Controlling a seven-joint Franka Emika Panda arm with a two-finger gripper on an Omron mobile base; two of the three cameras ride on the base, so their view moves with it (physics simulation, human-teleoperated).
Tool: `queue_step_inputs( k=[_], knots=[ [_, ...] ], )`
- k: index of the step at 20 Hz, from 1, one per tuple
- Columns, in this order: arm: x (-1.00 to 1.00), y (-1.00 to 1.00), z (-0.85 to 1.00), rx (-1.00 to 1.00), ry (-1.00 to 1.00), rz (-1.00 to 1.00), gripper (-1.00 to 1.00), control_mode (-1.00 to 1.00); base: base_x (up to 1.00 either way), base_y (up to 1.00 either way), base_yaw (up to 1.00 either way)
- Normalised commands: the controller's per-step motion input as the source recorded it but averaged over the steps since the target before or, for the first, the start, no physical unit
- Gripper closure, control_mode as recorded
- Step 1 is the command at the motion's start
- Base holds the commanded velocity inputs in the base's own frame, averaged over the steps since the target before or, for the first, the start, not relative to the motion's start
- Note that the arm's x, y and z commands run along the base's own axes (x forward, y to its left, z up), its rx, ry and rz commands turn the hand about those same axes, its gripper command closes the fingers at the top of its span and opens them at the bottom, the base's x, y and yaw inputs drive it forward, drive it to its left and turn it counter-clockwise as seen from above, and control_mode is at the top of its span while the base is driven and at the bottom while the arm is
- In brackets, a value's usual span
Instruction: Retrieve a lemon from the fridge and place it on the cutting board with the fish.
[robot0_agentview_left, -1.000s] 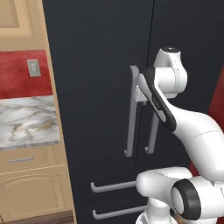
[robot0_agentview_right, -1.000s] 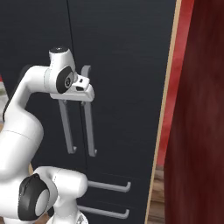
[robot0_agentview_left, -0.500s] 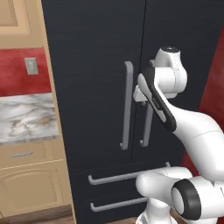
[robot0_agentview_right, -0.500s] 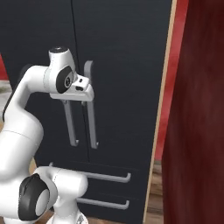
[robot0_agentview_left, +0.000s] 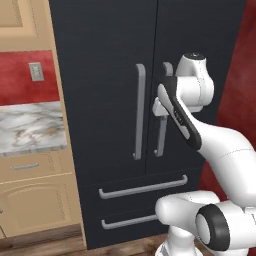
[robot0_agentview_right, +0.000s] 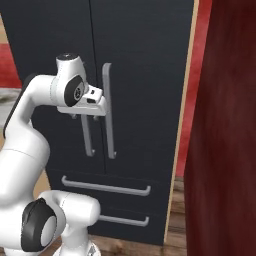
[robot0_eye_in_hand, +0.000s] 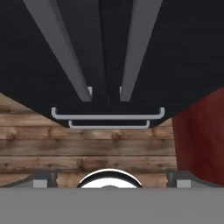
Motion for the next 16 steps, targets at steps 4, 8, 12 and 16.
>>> queue_step_inputs(
  k=[4,8,12,16],
  knots=[
    [0.0,0.0,0.0,0.0,0.0,0.0,-1.0,1.0,-0.5,0.0,0.0],
    [0.0,0.0,0.0,0.0,0.0,0.0,-1.0,1.0,-0.18,0.0,0.0],
    [0.01,0.0,0.0,0.0,-0.02,0.0,-1.0,-1.0,0.0,0.0,0.0],
    [0.01,-0.24,-0.01,0.02,-0.06,0.01,-1.0,-1.0,0.0,0.0,0.0]
  ],
)
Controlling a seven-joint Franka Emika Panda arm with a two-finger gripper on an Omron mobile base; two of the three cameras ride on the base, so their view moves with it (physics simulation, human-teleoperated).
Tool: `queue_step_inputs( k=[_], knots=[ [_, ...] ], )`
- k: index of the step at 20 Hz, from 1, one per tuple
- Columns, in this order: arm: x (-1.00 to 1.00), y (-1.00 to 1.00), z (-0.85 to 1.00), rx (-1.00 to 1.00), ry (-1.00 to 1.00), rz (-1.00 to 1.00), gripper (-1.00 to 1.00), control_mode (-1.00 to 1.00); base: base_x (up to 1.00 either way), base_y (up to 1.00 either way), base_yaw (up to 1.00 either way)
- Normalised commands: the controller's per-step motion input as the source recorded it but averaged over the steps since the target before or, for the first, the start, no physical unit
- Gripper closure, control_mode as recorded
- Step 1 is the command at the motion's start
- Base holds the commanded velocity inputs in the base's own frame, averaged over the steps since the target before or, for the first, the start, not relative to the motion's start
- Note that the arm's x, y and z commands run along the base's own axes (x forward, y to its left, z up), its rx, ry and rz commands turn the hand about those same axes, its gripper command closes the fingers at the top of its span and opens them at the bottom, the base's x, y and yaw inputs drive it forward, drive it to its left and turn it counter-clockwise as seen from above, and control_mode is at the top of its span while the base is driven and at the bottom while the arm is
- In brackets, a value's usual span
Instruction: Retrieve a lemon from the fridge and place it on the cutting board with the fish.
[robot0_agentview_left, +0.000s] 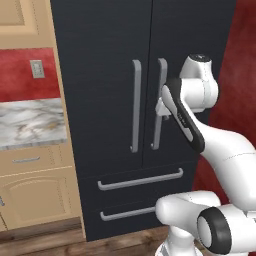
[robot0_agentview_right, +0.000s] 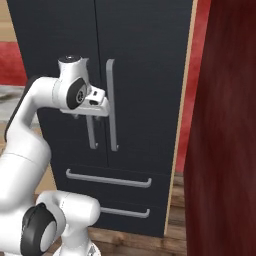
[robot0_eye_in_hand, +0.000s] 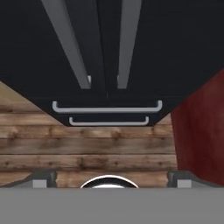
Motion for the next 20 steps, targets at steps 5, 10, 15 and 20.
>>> queue_step_inputs(
  k=[5,10,15,20],
  knots=[
    [0.14,-0.09,-0.01,0.0,-0.12,0.0,-1.0,-1.0,0.0,0.0,0.0],
    [0.42,-0.07,-0.04,0.0,-0.22,0.0,-1.0,-1.0,0.0,0.0,0.0],
    [0.42,-0.14,-0.02,-0.02,-0.11,0.0,-1.0,-1.0,0.0,0.0,0.0],
    [0.52,0.0,-0.03,0.0,-0.08,-0.03,-1.0,-1.0,0.0,0.0,0.0]
  ],
)
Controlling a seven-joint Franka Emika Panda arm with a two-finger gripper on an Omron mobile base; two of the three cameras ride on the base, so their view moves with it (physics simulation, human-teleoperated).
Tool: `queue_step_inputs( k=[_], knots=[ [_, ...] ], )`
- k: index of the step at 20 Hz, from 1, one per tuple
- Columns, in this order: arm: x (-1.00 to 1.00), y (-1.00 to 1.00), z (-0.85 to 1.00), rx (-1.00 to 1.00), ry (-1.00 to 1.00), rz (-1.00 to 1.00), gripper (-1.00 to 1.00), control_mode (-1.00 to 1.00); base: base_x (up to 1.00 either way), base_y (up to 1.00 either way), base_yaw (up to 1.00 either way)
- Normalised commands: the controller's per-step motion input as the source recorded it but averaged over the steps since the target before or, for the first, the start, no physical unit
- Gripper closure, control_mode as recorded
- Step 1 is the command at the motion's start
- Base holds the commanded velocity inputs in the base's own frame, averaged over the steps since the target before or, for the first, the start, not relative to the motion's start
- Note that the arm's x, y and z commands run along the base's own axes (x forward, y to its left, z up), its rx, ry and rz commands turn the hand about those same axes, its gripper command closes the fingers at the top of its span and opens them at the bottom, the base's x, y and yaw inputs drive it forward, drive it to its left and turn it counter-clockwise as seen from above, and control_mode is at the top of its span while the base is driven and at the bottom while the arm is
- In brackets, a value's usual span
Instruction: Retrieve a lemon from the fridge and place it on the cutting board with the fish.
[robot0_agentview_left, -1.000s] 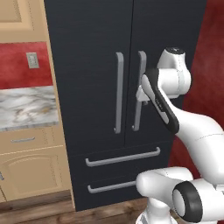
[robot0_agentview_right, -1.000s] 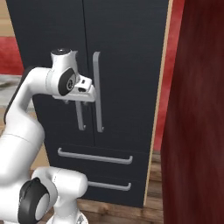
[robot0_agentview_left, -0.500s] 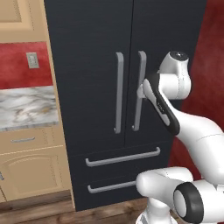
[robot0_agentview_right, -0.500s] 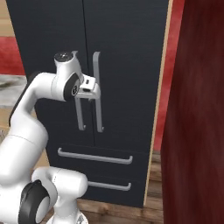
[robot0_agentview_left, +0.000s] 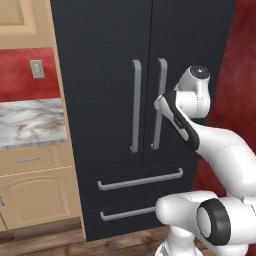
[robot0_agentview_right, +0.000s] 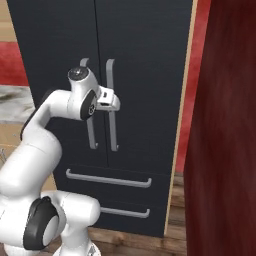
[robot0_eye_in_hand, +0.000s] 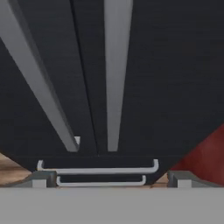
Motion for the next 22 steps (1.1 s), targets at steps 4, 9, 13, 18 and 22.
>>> queue_step_inputs(
  k=[4,9,13,18,22],
  knots=[
    [0.54,0.0,-0.02,0.0,-0.04,0.0,-1.0,-1.0,0.0,0.0,0.0],
    [0.59,0.0,-0.14,0.0,-0.02,0.0,-1.0,-1.0,0.0,0.0,0.0],
    [0.51,0.0,-0.2,0.0,-0.03,0.0,-1.0,-1.0,0.0,0.0,0.0],
    [0.4,-0.05,-0.16,0.0,-0.04,0.0,-1.0,-1.0,0.0,0.0,0.0],
    [0.35,-0.06,-0.14,0.0,-0.07,0.0,-1.0,-1.0,0.0,0.0,0.0]
  ],
)
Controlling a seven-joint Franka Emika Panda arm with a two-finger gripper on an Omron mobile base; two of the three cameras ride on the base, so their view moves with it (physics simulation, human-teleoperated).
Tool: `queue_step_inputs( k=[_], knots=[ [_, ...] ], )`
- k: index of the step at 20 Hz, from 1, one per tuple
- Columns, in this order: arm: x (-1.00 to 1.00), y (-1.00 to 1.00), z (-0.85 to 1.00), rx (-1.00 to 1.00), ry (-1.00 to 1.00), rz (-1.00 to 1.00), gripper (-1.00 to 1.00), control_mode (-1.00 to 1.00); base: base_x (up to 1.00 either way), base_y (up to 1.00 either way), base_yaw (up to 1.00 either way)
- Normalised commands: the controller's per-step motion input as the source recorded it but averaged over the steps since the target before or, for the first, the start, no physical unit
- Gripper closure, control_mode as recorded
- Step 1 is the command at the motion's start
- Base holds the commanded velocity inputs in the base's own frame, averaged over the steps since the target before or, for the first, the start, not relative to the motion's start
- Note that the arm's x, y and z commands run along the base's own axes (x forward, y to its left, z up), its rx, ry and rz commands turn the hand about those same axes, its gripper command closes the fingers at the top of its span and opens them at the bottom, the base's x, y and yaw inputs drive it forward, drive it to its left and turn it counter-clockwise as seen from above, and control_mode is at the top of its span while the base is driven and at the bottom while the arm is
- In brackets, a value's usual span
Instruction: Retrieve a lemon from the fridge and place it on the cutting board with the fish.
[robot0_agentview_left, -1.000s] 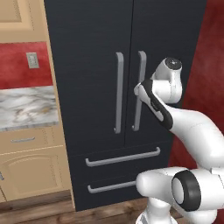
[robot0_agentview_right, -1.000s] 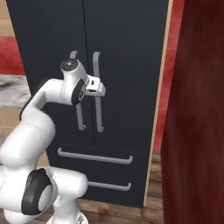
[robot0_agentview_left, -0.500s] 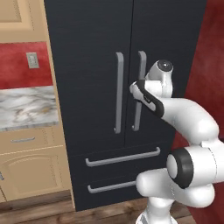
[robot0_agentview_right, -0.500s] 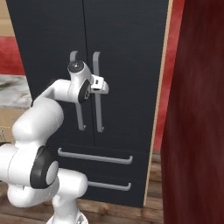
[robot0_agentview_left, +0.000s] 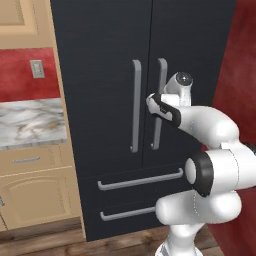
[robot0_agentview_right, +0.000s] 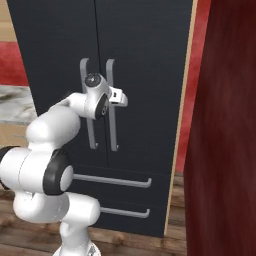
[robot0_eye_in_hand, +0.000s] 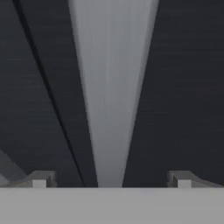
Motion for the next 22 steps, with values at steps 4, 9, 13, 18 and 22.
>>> queue_step_inputs(
  k=[4,9,13,18,22],
  knots=[
    [0.4,-0.01,-0.03,0.0,-0.07,0.01,-1.0,-1.0,0.0,0.0,0.0],
    [0.45,-0.01,-0.06,0.0,-0.03,0.01,-1.0,-1.0,0.0,0.0,0.0],
    [0.59,-0.08,-0.02,0.0,0.0,0.03,-1.0,-1.0,0.0,0.0,0.0],
    [0.25,-0.01,0.0,0.0,0.0,0.02,1.0,-1.0,0.0,0.0,0.0],
    [-0.28,-0.06,0.17,0.0,0.0,0.0,1.0,-1.0,0.0,0.0,0.0]
  ],
)
